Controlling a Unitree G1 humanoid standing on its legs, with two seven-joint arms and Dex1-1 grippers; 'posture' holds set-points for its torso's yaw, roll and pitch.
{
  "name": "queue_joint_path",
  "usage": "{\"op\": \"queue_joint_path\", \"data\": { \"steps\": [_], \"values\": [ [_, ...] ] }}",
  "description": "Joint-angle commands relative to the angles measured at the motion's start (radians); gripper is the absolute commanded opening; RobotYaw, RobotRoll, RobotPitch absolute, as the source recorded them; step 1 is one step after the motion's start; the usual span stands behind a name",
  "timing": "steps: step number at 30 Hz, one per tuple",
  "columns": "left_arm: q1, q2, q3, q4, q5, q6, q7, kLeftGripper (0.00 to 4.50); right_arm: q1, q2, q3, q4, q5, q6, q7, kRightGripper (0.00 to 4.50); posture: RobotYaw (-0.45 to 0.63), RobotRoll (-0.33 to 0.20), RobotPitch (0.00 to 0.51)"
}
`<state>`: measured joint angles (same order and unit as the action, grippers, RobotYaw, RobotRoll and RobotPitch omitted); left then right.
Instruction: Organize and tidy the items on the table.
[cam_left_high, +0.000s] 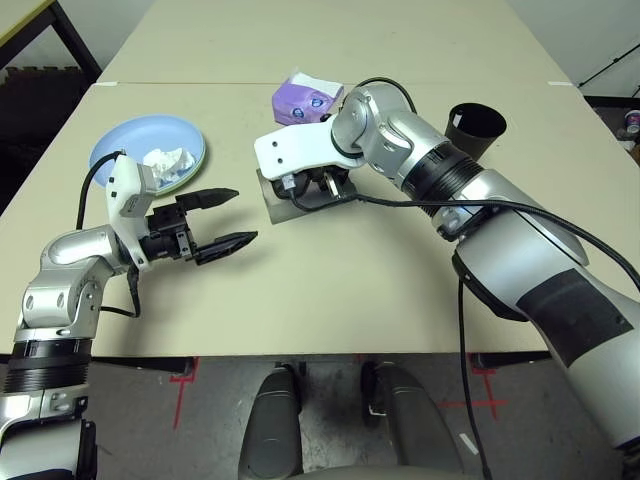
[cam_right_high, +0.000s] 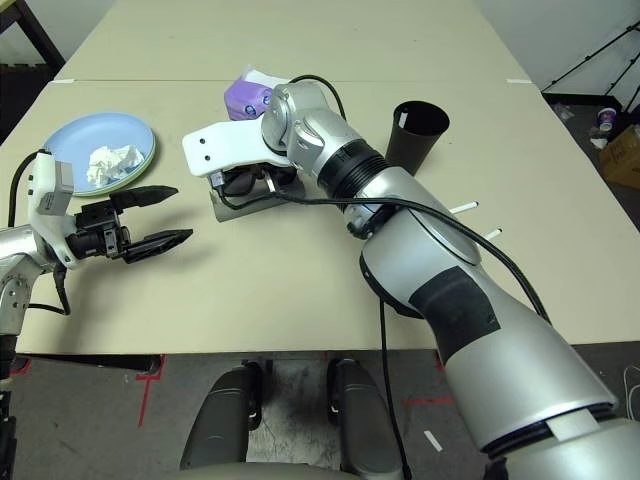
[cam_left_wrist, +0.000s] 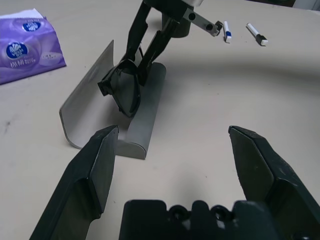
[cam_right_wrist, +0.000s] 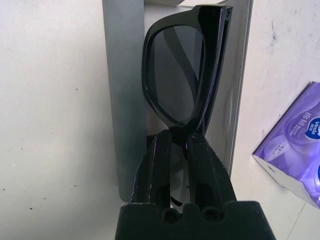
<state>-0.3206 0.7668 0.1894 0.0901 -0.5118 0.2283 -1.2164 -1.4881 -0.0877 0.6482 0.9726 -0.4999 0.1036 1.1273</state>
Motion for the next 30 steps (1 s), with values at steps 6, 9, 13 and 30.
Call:
{"op": "queue_joint_path", "data": {
  "steps": [6, 9, 13, 30],
  "values": [
    [0.024, 0.012, 0.008, -0.039, -0.004, 0.004, -0.002, 4.50, -0.041, 0.027, -0.016, 0.057, -0.004, -0.049, -0.018, 0.32, 0.08, 0.000, 0.183],
    [0.026, 0.013, 0.007, -0.045, -0.002, 0.004, -0.001, 4.50, -0.050, 0.029, -0.013, 0.075, -0.008, -0.066, -0.022, 0.32, 0.10, 0.000, 0.184],
    [0.031, 0.013, 0.007, -0.059, -0.002, 0.008, 0.002, 4.50, -0.057, 0.032, -0.010, 0.098, -0.018, -0.086, -0.032, 0.32, 0.10, 0.000, 0.185],
    [0.041, 0.015, 0.010, -0.085, -0.007, 0.023, 0.008, 4.50, -0.046, 0.052, -0.011, 0.129, -0.039, -0.108, -0.038, 0.32, 0.10, 0.000, 0.192]
  ]
}}
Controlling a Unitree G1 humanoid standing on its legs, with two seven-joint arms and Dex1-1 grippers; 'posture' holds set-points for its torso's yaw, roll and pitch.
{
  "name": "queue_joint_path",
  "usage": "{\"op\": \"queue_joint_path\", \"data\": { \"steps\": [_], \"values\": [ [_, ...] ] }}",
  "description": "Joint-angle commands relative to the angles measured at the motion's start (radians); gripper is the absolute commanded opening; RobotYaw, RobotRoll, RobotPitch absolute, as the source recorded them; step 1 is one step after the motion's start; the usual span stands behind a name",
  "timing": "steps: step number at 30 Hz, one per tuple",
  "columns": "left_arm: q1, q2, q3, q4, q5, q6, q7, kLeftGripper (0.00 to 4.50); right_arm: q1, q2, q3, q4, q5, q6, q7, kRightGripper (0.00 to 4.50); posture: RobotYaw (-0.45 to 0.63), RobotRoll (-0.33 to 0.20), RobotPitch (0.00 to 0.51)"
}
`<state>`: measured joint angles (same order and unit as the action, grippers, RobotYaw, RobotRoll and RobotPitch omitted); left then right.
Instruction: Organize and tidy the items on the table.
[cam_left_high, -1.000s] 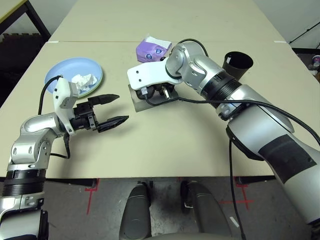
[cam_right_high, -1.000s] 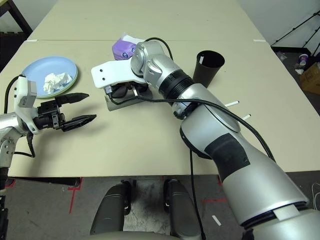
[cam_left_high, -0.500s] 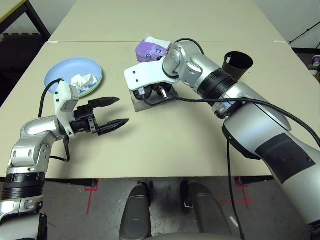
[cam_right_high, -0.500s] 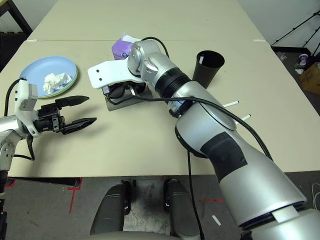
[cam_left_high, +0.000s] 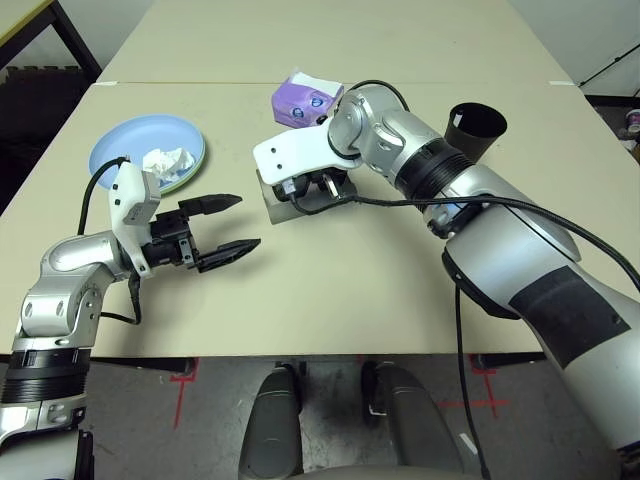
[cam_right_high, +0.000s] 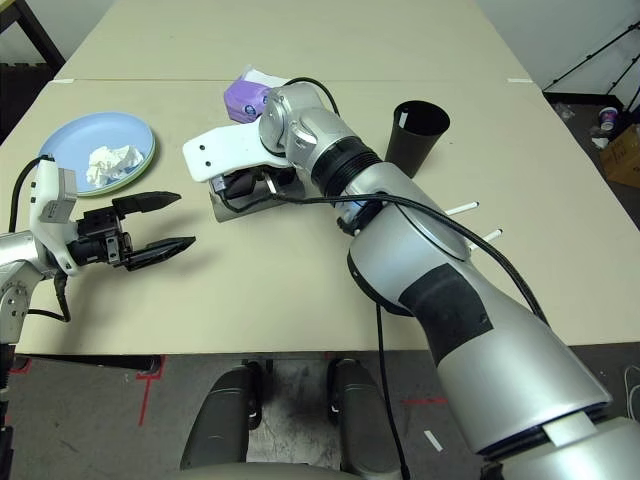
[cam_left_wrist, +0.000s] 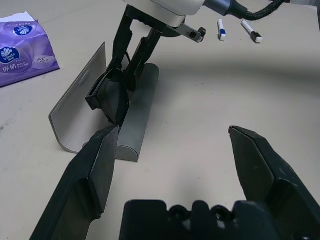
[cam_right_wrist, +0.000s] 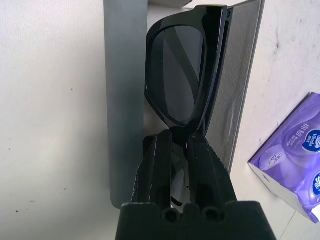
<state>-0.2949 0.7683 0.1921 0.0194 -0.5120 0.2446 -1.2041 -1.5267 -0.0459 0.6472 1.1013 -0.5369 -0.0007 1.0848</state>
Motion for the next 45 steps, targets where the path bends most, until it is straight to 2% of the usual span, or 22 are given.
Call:
{"op": "queue_joint_path", "data": {
  "steps": [1, 17, 30, 45],
  "values": [
    [0.014, 0.014, 0.007, -0.014, -0.007, 0.007, -0.004, 4.50, -0.007, 0.012, -0.011, -0.001, -0.001, -0.003, 0.008, 0.32, 0.09, 0.000, 0.192],
    [0.013, 0.016, 0.007, -0.013, -0.002, 0.005, -0.004, 4.50, -0.024, 0.017, -0.017, 0.023, 0.003, -0.002, 0.084, 0.32, 0.10, 0.000, 0.192],
    [0.012, 0.016, 0.005, -0.012, -0.001, 0.003, -0.002, 4.50, -0.030, 0.007, 0.006, 0.053, -0.041, -0.070, 0.087, 0.32, 0.11, 0.000, 0.191],
    [0.009, 0.017, 0.004, -0.007, 0.003, 0.000, -0.004, 4.50, -0.007, -0.007, 0.011, 0.031, -0.059, -0.113, 0.160, 0.32, 0.11, 0.000, 0.186]
  ]
}}
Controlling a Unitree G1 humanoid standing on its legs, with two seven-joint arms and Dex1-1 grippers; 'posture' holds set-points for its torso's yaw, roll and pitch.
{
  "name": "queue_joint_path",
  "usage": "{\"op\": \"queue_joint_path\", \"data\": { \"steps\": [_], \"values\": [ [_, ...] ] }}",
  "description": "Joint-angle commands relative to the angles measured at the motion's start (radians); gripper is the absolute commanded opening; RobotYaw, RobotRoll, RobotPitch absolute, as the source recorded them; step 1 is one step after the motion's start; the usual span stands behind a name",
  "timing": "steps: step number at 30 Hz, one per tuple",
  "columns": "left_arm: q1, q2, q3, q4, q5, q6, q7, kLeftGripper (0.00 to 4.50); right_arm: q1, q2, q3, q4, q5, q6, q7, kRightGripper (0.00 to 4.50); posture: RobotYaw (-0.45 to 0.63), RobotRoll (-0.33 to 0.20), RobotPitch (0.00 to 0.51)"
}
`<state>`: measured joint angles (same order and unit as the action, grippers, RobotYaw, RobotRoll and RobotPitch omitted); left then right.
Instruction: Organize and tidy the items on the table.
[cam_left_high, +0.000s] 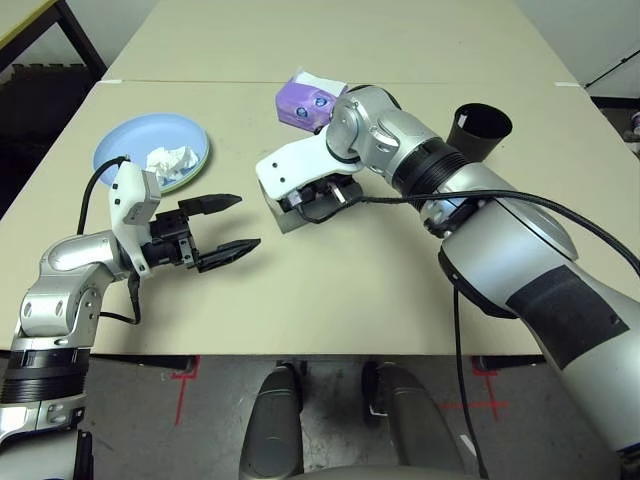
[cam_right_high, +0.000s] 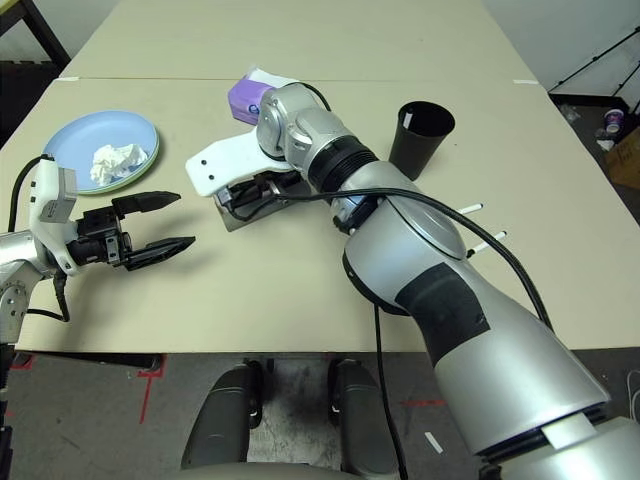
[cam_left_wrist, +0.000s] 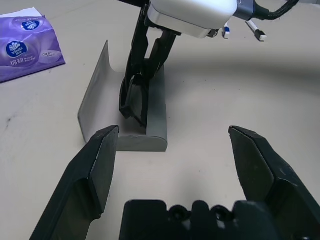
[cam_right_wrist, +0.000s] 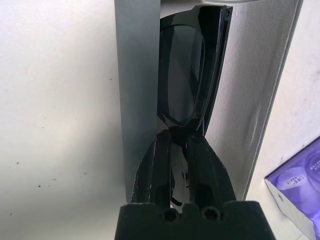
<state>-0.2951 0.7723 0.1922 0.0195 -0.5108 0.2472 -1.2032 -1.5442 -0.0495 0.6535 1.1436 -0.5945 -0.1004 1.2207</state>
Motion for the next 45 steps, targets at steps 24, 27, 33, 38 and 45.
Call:
{"op": "queue_joint_path", "data": {
  "steps": [24, 27, 33, 38, 45],
  "values": [
    [-0.018, 0.016, -0.010, 0.016, 0.008, -0.003, -0.017, 4.50, -0.008, -0.127, -0.099, -0.121, 0.083, 0.009, 0.110, 4.46, 0.08, 0.000, 0.178],
    [-0.028, 0.016, -0.015, 0.026, 0.012, -0.005, -0.022, 4.50, 0.008, -0.166, -0.146, -0.179, 0.131, 0.060, 0.145, 4.46, 0.07, 0.000, 0.176],
    [-0.065, 0.016, -0.030, 0.070, 0.025, -0.012, -0.038, 4.50, 0.141, -0.216, -0.313, -0.372, 0.317, 0.280, 0.181, 4.46, 0.05, 0.000, 0.173],
    [-0.093, 0.016, -0.042, 0.107, 0.036, -0.016, -0.052, 4.50, 0.300, -0.234, -0.427, -0.566, 0.437, 0.465, 0.100, 4.46, 0.02, 0.000, 0.175],
    [-0.103, 0.012, -0.052, 0.120, 0.041, -0.019, -0.062, 4.50, 0.460, -0.242, -0.559, -0.720, 0.570, 0.604, -0.077, 4.46, 0.02, 0.000, 0.180]
  ]
}}
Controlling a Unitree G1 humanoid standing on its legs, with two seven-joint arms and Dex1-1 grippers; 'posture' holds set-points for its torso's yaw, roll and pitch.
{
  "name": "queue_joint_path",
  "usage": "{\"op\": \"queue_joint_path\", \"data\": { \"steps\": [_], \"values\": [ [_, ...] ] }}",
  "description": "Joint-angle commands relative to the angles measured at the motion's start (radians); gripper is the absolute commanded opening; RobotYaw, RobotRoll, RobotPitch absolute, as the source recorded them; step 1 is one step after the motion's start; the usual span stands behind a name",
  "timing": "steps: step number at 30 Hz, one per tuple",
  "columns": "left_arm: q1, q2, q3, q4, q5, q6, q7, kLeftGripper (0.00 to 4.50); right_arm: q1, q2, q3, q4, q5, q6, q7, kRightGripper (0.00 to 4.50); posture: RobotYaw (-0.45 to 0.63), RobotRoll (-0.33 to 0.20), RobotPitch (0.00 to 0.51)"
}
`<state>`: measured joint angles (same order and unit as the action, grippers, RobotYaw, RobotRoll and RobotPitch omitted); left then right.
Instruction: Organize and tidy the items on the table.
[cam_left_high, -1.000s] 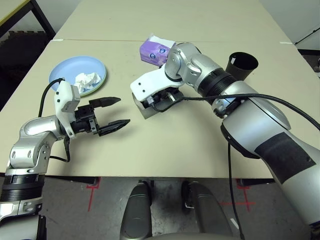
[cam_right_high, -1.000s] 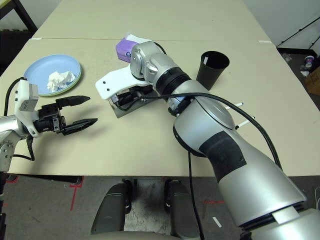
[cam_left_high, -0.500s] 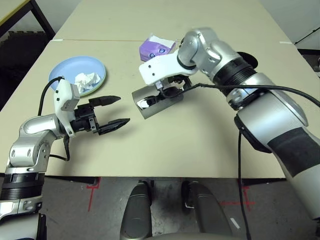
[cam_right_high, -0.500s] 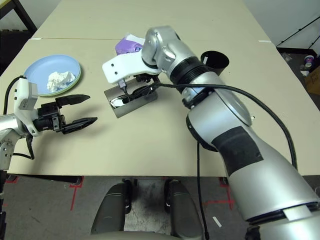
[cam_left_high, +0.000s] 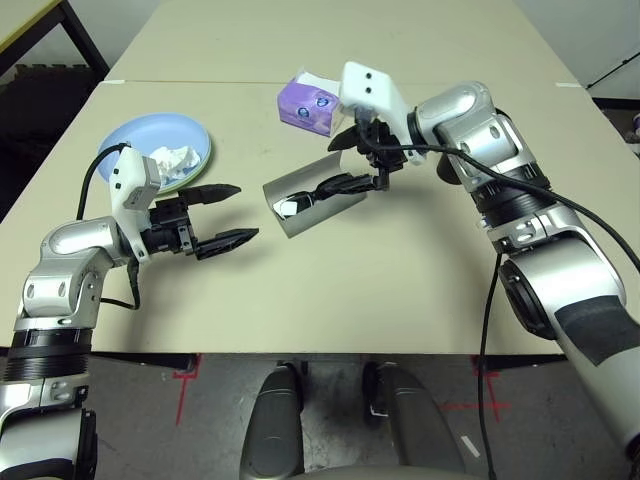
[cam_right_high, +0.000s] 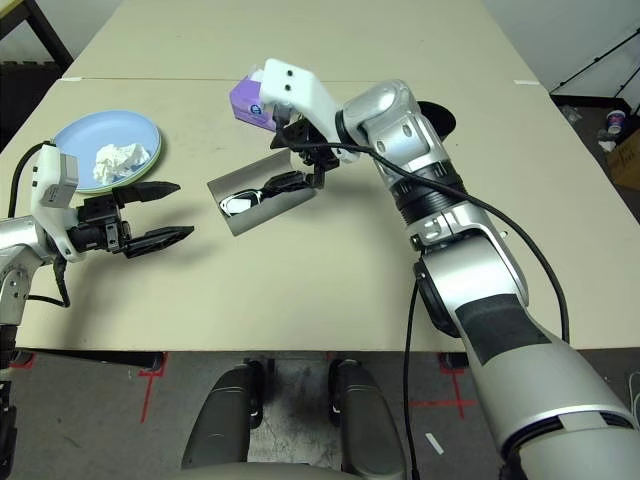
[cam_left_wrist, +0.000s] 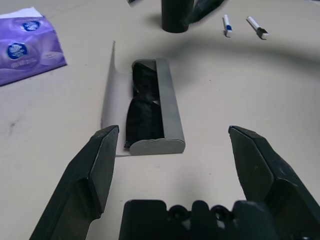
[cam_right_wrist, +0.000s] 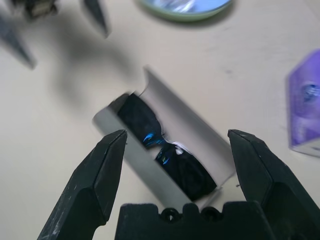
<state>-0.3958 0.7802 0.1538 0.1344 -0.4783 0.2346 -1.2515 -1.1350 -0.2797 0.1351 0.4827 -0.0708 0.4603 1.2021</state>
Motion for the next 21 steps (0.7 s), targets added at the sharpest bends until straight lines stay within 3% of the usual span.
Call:
{"op": "queue_joint_path", "data": {
  "steps": [1, 8, 12, 21],
  "values": [
    [-0.003, 0.004, -0.013, 0.006, 0.008, -0.006, -0.015, 4.50, 0.071, -0.013, -0.056, -0.081, 0.067, 0.051, -0.076, 4.46, 0.02, 0.000, 0.180],
    [-0.017, 0.002, -0.014, 0.033, 0.019, -0.009, -0.012, 4.50, 0.279, -0.073, -0.102, -0.219, 0.144, 0.060, -0.169, 4.46, 0.01, 0.000, 0.187],
    [-0.031, -0.004, -0.015, 0.057, 0.033, -0.023, 0.001, 4.50, 0.334, -0.066, -0.137, -0.236, 0.170, -0.029, -0.258, 4.46, 0.00, 0.000, 0.189],
    [-0.051, -0.028, -0.019, 0.085, 0.044, -0.036, 0.036, 4.50, 0.466, -0.079, -0.175, -0.246, 0.262, -0.167, -0.286, 4.46, 0.01, 0.000, 0.190]
  ]
}}
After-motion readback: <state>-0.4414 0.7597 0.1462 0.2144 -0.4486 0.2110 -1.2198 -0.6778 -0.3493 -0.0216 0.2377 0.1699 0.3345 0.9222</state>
